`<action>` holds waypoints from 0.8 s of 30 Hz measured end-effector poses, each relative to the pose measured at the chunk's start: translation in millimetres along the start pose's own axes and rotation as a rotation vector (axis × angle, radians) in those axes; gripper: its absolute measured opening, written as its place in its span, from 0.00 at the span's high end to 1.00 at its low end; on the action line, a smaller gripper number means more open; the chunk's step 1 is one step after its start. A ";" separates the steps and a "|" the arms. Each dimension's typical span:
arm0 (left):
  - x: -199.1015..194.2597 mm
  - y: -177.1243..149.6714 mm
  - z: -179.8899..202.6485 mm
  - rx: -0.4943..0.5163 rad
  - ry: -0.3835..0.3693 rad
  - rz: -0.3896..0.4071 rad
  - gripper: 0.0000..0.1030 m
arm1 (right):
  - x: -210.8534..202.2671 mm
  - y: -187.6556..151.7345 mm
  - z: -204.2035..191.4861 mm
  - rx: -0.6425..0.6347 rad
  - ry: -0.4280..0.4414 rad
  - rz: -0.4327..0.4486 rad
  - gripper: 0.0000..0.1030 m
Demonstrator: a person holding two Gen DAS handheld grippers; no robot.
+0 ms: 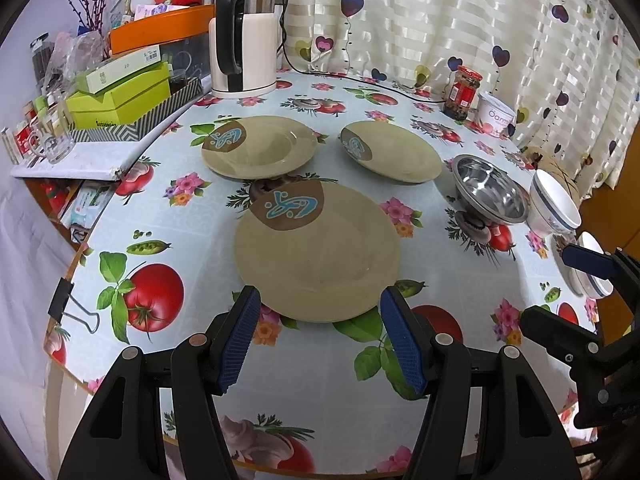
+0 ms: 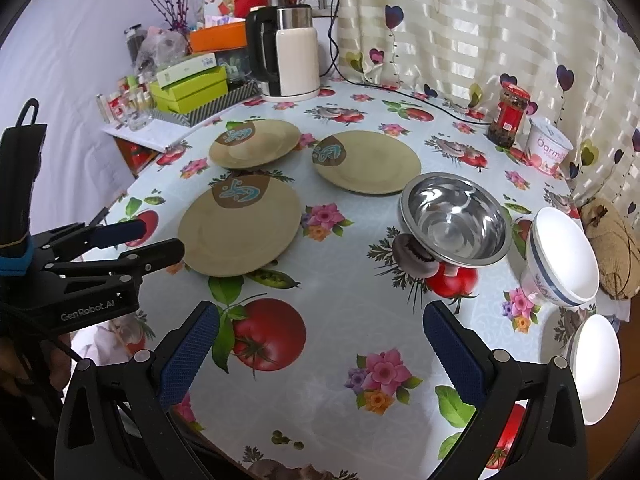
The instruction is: Organize plates and bowls
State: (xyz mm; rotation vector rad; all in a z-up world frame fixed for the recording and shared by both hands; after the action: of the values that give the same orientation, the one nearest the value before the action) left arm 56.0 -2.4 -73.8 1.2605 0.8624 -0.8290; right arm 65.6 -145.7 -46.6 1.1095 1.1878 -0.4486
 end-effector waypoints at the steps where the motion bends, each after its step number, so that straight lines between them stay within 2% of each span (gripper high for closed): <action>1: 0.1 0.4 -0.5 0.000 0.002 0.001 0.39 | 0.4 0.4 0.3 0.004 0.001 0.000 0.00; 14: -3.2 4.6 -4.5 0.004 0.012 0.012 0.39 | -4.0 5.3 3.2 0.031 0.020 0.012 0.00; 24: -6.8 7.2 0.7 0.016 -0.009 0.012 0.39 | -3.3 5.8 2.6 0.028 0.027 0.008 0.00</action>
State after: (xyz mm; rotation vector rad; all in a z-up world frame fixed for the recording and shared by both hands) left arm 59.4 -1.9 -64.5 1.2739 0.8418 -0.8328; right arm 70.2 -146.2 -41.2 1.1473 1.2031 -0.4469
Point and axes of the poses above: each gripper's, at about its wrist camera, not at the fingertips, and x roughly the way its jaws point, z to its right, y to its top, the point moved 9 cm from there along x, roughly the way its jaws point, and after that the axes turned 12 degrees about -z, right-handed, at the moved point
